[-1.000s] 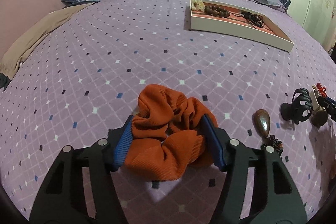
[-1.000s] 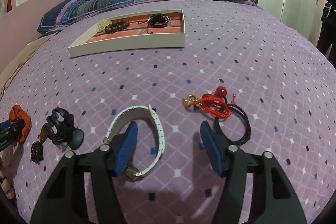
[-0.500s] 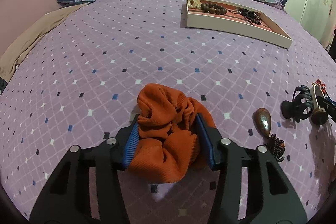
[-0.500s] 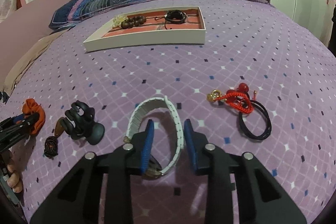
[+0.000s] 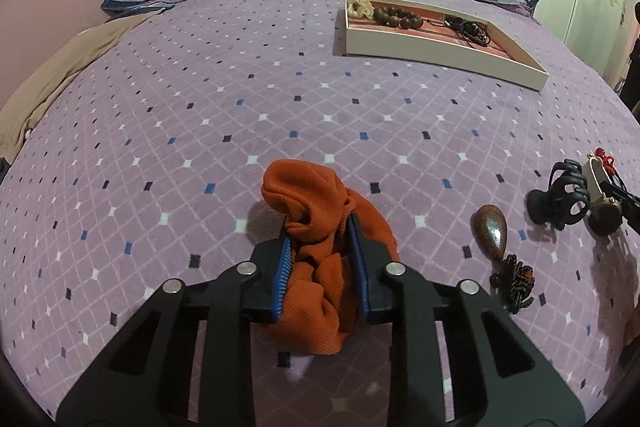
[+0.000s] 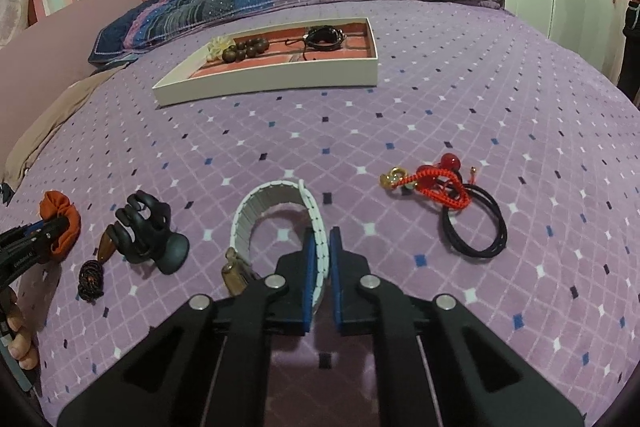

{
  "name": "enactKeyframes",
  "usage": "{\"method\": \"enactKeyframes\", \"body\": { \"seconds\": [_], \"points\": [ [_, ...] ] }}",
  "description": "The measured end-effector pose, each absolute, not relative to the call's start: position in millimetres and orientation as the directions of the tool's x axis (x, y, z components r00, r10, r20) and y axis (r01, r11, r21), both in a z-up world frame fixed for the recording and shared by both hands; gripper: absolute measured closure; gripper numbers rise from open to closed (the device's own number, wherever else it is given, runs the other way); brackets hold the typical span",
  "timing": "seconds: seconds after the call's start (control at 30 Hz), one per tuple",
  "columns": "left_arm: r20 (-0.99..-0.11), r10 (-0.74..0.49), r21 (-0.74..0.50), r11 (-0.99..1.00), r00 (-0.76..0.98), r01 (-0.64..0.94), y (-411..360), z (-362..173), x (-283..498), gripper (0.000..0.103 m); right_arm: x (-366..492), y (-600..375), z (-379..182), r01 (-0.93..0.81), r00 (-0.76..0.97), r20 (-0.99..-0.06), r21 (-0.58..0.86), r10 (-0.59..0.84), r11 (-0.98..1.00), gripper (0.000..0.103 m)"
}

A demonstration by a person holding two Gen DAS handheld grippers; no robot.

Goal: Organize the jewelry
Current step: 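Grasp the orange scrunchie with left tool while right tool grasps white-strap watch, then carry the scrunchie and watch over the tray with both tools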

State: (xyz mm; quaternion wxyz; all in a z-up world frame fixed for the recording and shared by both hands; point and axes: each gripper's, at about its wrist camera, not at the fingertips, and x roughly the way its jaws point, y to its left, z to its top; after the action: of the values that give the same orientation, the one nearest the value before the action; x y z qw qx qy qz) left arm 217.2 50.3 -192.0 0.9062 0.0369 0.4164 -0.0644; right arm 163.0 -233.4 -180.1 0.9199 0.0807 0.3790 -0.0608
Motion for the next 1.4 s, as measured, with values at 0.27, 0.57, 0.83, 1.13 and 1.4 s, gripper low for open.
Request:
{"method": "enactKeyframes", "body": {
  "seconds": [0.27,0.57,0.83,1.13,1.4],
  "points": [
    [-0.747,-0.088,0.013,0.989,0.659,0.147,51.3,-189.2,214.5,0.086,157.0,-234.5,-175.7,0.179,0.731,-0.680,0.109,-0.058,0.978,0.096],
    [-0.705,-0.137,-0.022,0.985,0.696,0.172,43.2,-164.8,221.8,0.087,162.7,-235.6,-163.5,0.174,0.769,-0.637,0.128,-0.054,0.976,0.096],
    [-0.636,-0.174,-0.017,0.977,0.752,0.211,11.3,-116.8,253.9,0.087,198.1,-239.5,-138.2,0.165,0.808,-0.588,0.152,-0.045,0.974,0.096],
    [-0.582,-0.221,-0.021,0.966,0.783,0.257,-37.0,-83.6,331.9,0.087,286.1,-242.1,-104.2,0.170,0.848,-0.524,0.128,-0.079,0.977,0.096],
    [-0.638,-0.257,-0.089,0.961,0.726,0.261,-65.5,-102.9,422.0,0.087,387.1,-248.2,-113.4,0.187,0.821,-0.565,0.131,-0.081,0.974,0.096]
  ]
}}
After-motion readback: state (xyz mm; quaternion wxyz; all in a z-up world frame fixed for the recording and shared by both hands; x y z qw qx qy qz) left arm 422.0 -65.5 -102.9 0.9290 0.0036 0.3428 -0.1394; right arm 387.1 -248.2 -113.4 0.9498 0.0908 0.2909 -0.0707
